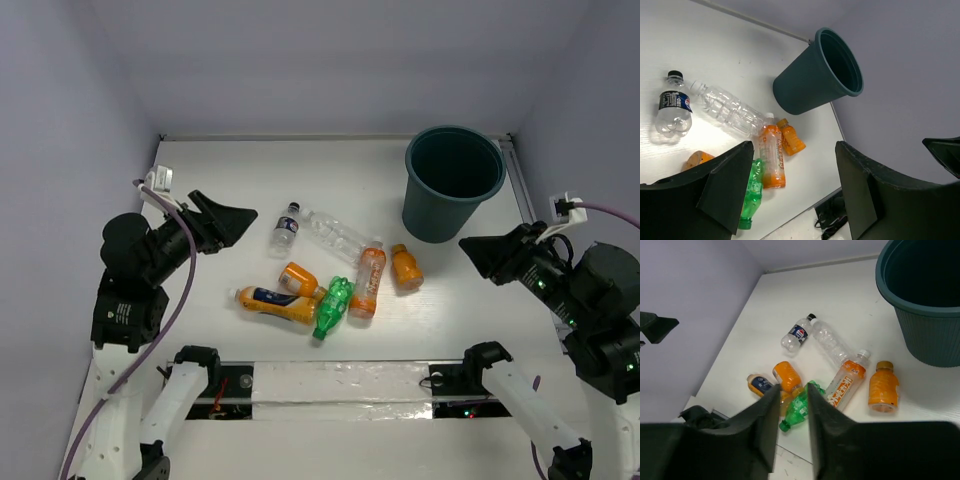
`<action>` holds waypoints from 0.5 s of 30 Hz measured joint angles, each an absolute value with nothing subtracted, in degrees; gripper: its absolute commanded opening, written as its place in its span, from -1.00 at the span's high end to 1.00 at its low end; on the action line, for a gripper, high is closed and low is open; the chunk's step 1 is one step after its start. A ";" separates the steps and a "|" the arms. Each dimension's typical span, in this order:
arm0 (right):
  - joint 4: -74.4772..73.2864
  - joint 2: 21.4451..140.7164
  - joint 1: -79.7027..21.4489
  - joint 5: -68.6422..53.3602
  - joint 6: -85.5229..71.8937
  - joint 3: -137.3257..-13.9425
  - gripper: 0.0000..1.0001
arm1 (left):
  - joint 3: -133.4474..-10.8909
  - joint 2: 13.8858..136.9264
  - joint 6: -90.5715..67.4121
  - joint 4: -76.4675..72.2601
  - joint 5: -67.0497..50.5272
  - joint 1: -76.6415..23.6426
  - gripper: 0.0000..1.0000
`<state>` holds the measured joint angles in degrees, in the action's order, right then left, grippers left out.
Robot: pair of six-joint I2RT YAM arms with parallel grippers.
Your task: Put the plastic bottles in the bin
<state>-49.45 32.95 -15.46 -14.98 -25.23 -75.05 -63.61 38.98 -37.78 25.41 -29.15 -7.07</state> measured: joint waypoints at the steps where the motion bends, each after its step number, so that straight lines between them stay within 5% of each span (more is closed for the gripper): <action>1: -49.45 32.99 -15.46 -15.11 -25.06 -75.05 0.72 | -63.61 39.29 -37.78 25.34 -29.21 -7.07 -0.26; 4: -49.58 33.26 -15.46 -15.66 -24.32 -75.05 1.00 | -63.61 40.25 -37.82 24.99 -29.21 -7.07 -0.16; 11: -49.23 36.36 -15.46 -18.57 -23.33 -75.29 1.00 | -62.61 42.09 -38.70 22.04 -28.23 -7.07 0.85; 15: -46.78 37.12 -15.46 -23.51 -24.05 -74.30 1.00 | -61.89 44.71 -37.80 22.17 -26.65 -7.22 1.00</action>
<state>-46.78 37.12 -15.46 -23.51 -24.05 -74.30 -61.89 44.71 -37.80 22.17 -26.65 -7.22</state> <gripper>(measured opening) 0.010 0.023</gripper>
